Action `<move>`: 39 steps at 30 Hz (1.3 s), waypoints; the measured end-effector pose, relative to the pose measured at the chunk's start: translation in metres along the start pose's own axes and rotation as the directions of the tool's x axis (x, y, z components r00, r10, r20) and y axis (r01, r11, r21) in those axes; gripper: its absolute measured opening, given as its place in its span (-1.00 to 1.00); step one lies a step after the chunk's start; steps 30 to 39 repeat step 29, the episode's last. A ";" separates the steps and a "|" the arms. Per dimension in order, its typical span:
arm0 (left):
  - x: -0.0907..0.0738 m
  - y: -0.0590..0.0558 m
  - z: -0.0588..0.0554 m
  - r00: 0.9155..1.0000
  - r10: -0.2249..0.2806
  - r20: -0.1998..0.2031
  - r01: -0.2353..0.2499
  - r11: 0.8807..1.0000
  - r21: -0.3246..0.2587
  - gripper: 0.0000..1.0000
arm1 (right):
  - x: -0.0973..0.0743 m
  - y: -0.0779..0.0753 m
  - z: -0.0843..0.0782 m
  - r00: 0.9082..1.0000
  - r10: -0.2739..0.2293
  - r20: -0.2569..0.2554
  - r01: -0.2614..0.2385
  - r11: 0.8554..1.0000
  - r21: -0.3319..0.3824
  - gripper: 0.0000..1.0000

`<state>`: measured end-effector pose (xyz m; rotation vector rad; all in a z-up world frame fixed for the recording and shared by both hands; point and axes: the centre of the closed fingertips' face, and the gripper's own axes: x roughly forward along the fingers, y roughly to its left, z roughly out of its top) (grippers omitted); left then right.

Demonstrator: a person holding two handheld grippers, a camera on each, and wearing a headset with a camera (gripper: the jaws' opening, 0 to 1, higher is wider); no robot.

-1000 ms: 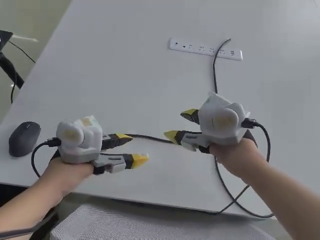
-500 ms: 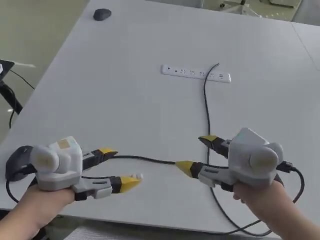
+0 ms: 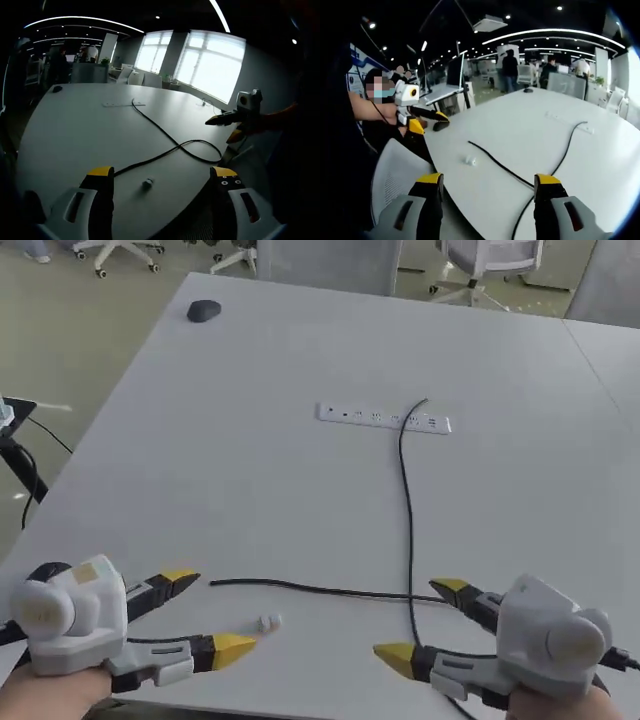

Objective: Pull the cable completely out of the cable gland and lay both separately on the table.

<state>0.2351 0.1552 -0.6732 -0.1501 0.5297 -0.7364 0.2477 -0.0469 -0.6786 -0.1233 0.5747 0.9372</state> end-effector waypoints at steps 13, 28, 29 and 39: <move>-0.007 -0.005 -0.008 1.000 -0.002 -0.029 0.003 1.000 0.017 0.98 | -0.008 0.000 -0.032 1.000 -0.014 -0.027 0.015 0.997 0.070 0.85; -0.009 0.002 -0.013 0.999 0.015 -0.036 -0.015 1.000 -0.007 0.98 | -0.009 0.007 -0.031 0.999 0.018 -0.037 -0.014 0.996 0.084 0.98; -0.009 0.001 -0.013 0.999 0.015 -0.035 -0.015 1.000 -0.007 0.98 | -0.009 0.008 -0.030 0.999 0.017 -0.035 -0.014 0.997 0.082 0.98; -0.009 0.001 -0.013 0.999 0.015 -0.035 -0.015 1.000 -0.007 0.98 | -0.009 0.008 -0.030 0.999 0.017 -0.035 -0.014 0.997 0.082 0.98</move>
